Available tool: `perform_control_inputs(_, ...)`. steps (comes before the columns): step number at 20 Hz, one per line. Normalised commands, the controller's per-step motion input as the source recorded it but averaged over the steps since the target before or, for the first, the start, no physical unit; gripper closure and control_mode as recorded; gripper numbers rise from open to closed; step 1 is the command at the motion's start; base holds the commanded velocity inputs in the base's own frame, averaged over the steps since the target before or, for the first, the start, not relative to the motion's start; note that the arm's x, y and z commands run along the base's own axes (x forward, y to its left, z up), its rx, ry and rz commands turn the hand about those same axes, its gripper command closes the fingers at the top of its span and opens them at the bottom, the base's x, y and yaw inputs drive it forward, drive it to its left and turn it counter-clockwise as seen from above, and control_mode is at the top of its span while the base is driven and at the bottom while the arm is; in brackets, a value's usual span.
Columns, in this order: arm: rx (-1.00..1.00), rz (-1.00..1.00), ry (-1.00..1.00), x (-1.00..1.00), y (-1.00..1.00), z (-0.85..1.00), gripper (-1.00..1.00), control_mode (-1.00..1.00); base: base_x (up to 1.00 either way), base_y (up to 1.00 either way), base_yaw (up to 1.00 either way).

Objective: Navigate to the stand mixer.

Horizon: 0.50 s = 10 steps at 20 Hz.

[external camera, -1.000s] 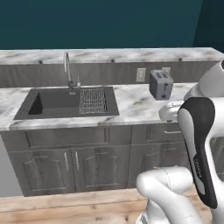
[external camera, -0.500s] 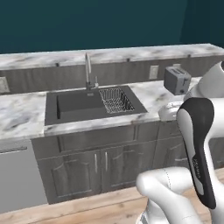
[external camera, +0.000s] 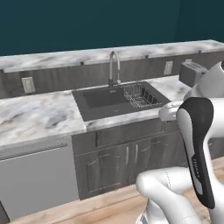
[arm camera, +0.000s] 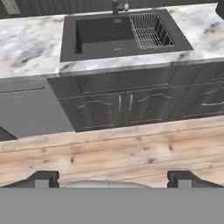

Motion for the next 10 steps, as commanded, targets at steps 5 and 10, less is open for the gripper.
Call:
perform_control_inputs(5, 0.00, 0.00, 0.00, 0.00, 0.00, 0.00, -1.00, 1.00, -0.46, 1.00, -0.14)
perform_control_inputs(10, 0.00, 0.00, 0.00, 0.00, 0.00, 0.00, -1.00, 1.00, -0.39, 1.00, -0.12)
